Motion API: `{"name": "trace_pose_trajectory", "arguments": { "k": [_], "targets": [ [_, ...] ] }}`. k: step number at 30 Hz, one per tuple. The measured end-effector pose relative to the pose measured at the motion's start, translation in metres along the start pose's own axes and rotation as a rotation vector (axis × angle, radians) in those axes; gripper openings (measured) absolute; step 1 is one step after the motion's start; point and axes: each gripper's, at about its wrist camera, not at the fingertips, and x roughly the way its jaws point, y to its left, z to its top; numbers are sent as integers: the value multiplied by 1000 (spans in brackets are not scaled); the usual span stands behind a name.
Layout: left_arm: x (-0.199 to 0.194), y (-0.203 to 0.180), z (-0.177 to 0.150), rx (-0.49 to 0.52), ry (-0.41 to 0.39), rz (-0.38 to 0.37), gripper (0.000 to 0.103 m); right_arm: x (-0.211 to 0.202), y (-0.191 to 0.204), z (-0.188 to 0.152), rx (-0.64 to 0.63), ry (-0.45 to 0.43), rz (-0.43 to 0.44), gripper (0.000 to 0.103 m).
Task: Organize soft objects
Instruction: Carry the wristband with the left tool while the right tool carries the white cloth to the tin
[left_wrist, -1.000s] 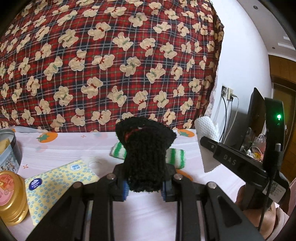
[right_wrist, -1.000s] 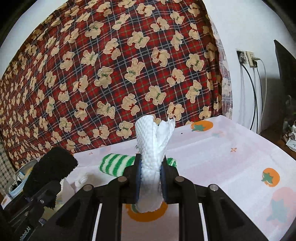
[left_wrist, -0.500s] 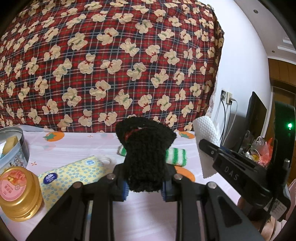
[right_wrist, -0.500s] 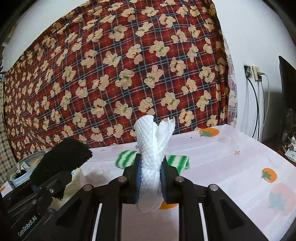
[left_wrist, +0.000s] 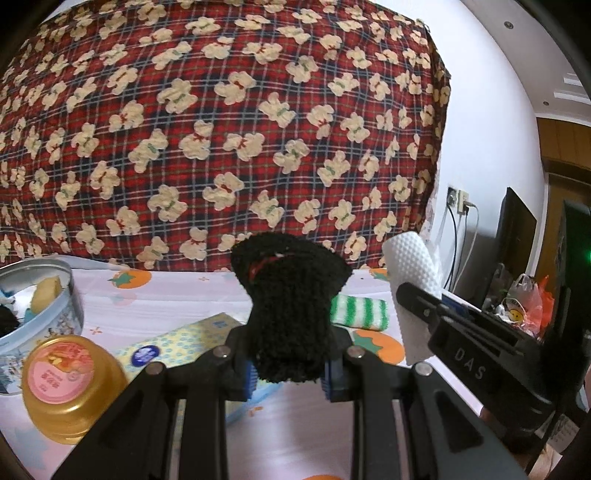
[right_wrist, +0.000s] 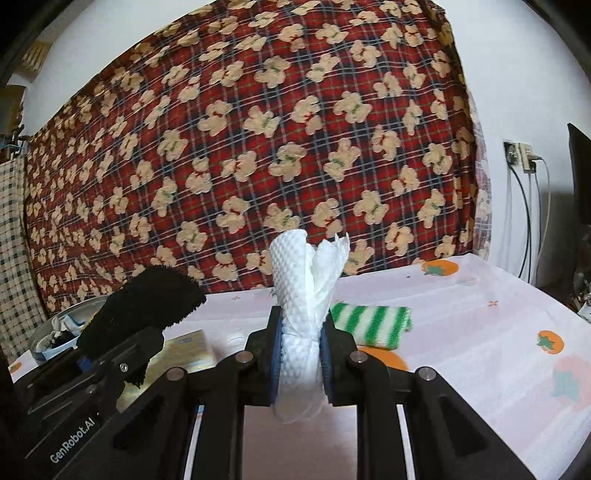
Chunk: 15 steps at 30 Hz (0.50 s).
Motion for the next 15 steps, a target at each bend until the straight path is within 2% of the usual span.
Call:
{"name": "trace_pose_trajectory", "arguments": {
  "k": [6,15],
  "targets": [
    [-16,23,0,1,-24,47,24,2,26,-4,-15,9,42,20],
    [-36,69,-1,-49,-45,101,24,7,75,-11,-50,30,121,20]
  ]
}}
